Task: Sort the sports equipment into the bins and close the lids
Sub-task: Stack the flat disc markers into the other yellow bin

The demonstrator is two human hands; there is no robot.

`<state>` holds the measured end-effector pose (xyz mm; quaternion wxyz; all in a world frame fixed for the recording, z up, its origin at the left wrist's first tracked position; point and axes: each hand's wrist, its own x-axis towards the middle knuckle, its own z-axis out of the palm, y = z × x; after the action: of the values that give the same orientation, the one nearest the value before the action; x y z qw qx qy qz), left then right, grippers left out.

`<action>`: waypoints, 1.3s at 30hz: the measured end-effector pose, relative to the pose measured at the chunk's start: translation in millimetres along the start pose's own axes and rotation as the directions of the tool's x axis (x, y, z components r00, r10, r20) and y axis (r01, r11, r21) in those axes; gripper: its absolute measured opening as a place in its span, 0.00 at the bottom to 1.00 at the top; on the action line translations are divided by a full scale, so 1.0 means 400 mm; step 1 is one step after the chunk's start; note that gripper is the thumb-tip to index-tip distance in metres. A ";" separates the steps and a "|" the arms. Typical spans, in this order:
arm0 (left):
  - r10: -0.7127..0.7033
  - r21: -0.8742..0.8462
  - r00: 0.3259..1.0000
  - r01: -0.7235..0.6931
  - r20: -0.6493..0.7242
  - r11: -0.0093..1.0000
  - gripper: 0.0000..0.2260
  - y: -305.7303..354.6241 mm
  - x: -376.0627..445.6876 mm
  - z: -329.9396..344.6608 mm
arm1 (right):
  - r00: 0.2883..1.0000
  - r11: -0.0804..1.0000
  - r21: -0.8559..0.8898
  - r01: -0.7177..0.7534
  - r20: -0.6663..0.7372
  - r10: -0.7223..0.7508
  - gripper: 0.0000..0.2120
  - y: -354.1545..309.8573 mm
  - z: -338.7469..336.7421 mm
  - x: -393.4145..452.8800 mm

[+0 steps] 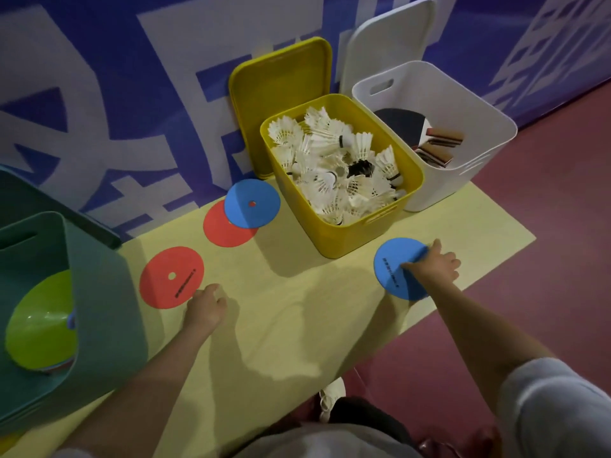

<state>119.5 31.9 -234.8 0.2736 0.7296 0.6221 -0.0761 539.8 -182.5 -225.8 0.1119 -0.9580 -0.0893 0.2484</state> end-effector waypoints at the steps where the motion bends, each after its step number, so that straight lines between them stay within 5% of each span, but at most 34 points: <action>1: 0.009 -0.022 1.000 -0.010 -0.011 1.000 0.21 -0.004 0.001 -0.008 | 0.999 0.998 0.068 -0.002 0.040 0.000 0.42 0.003 -0.002 0.002; 3: 0.023 -0.032 0.999 -0.024 -0.039 0.999 0.20 -0.013 0.007 -0.029 | 0.992 0.968 0.249 0.043 0.105 -0.071 0.32 0.005 0.001 -0.014; 6: 0.040 0.004 0.995 -0.039 -0.091 0.999 0.20 -0.033 0.024 -0.057 | 0.964 0.878 0.416 0.235 0.018 -0.267 0.14 -0.005 0.030 -0.097; 9: 0.063 0.027 0.992 -0.061 -0.111 0.998 0.18 -0.052 0.041 -0.082 | 0.947 0.783 0.546 0.298 -0.064 -0.316 0.08 -0.027 0.065 -0.194; 15: -0.015 0.056 0.999 0.017 -0.040 0.998 0.17 -0.097 0.099 -0.134 | 0.968 0.658 0.720 0.221 -0.078 -0.240 0.25 -0.075 0.083 -0.314; 24: -0.194 -0.028 0.975 0.192 -0.112 0.981 0.22 -0.125 0.178 -0.180 | 0.958 0.634 0.765 0.110 0.088 -0.272 0.22 -0.191 0.139 -0.437; 28: -0.302 -0.159 0.949 0.286 -0.089 0.945 0.31 -0.144 0.191 -0.178 | 0.897 0.678 0.732 0.064 0.255 -0.360 0.21 -0.252 0.222 -0.477; 32: -0.346 -0.209 0.934 0.321 -0.091 0.924 0.39 -0.138 0.208 -0.172 | 0.896 0.723 0.683 0.104 0.251 -0.367 0.23 -0.318 0.284 -0.464; 39: -0.402 -0.196 0.905 0.374 -0.137 0.907 0.32 -0.131 0.236 -0.182 | 0.880 0.832 0.520 0.193 0.285 -0.381 0.24 -0.336 0.321 -0.384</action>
<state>73.4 153.8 -232.1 0.2568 0.5695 0.7807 -0.0134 328.1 -66.5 -230.4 0.3613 -0.8095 -0.1907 0.4216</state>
